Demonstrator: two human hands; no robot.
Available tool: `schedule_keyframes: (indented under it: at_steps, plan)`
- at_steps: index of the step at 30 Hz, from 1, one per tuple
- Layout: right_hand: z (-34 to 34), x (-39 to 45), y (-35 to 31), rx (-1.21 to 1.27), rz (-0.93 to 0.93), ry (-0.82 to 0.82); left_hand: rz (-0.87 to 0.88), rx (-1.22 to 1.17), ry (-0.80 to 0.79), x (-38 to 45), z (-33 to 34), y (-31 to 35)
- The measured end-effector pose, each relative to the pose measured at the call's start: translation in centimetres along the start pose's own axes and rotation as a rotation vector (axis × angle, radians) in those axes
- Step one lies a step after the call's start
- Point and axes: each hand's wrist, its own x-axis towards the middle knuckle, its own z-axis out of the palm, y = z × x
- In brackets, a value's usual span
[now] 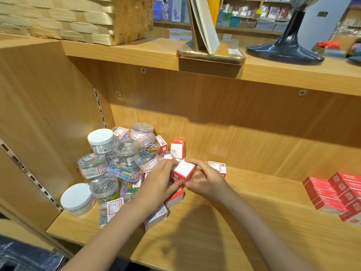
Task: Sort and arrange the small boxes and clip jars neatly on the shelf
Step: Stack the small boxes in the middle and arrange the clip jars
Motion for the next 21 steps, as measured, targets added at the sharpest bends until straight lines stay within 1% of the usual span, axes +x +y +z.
schedule_keyframes:
  at_steps: [2,6,10,11,13,15,16,19,21]
  plan:
    - [0.5,0.3,0.0,0.013,0.028,0.012,-0.017,0.044,-0.013,-0.3,-0.1,-0.3]
    - [0.7,0.3,0.3,-0.059,0.016,0.044,0.023,0.041,-0.036,-0.2,-0.4,-0.7]
    - [0.6,0.2,0.0,-0.297,-0.064,-0.001,0.007,0.048,-0.064,0.0,-0.3,-1.0]
    - [0.7,0.2,-0.3,-0.361,-0.092,0.017,0.005,0.041,-0.063,0.0,-0.3,-1.0]
    - [0.7,-0.1,-0.8,-0.426,-0.095,0.128,0.008,0.029,-0.066,0.0,-0.5,-1.0]
    - [-0.2,-0.4,-1.0,-0.362,-0.026,0.260,0.015,0.041,-0.076,-0.1,-0.6,-1.0]
    - [-0.9,-0.5,-0.8,-0.314,0.026,0.297,0.015,0.049,-0.078,0.0,-0.7,-1.0]
    - [-3.0,-1.2,0.3,-0.280,0.131,0.357,0.017,0.081,-0.069,0.0,-0.7,-0.8]
    - [-3.3,-1.9,0.8,-0.260,0.128,0.331,0.028,0.116,-0.048,0.1,-0.5,-0.5]
